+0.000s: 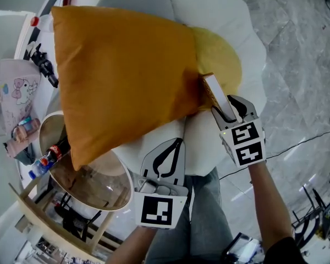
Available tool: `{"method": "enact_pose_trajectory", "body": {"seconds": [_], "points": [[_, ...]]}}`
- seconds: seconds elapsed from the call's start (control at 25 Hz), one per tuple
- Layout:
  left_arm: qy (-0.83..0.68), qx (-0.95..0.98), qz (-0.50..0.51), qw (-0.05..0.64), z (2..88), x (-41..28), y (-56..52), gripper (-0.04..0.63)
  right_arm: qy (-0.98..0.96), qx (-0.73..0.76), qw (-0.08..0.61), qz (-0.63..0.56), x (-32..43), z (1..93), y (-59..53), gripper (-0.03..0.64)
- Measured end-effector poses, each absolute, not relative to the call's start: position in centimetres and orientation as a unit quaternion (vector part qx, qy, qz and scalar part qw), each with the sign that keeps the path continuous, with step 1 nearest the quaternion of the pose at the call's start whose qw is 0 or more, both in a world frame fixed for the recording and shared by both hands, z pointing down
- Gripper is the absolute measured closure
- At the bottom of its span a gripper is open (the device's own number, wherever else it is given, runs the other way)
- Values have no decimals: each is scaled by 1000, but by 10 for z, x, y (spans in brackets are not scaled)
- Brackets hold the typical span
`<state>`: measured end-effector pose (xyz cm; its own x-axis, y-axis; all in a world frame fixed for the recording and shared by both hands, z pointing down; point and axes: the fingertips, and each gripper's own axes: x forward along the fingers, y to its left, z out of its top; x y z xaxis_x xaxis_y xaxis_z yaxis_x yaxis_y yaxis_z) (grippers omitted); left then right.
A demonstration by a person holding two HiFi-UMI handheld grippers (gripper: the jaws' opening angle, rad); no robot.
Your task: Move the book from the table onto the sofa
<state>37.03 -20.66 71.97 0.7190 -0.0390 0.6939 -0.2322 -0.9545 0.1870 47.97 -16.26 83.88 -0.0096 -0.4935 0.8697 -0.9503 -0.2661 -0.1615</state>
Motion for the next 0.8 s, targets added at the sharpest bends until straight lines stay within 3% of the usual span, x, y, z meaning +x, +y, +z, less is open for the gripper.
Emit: {"method": "enact_pose_trajectory", "body": {"seconds": [0.56,0.8], "points": [[-75,930,346,101,652,387,-202,588,-574,663,253,409,487,745,-150,410],[-80,935,337,72,612,392,-192,588,-581,683,239,373,502,691,-140,508]]}}
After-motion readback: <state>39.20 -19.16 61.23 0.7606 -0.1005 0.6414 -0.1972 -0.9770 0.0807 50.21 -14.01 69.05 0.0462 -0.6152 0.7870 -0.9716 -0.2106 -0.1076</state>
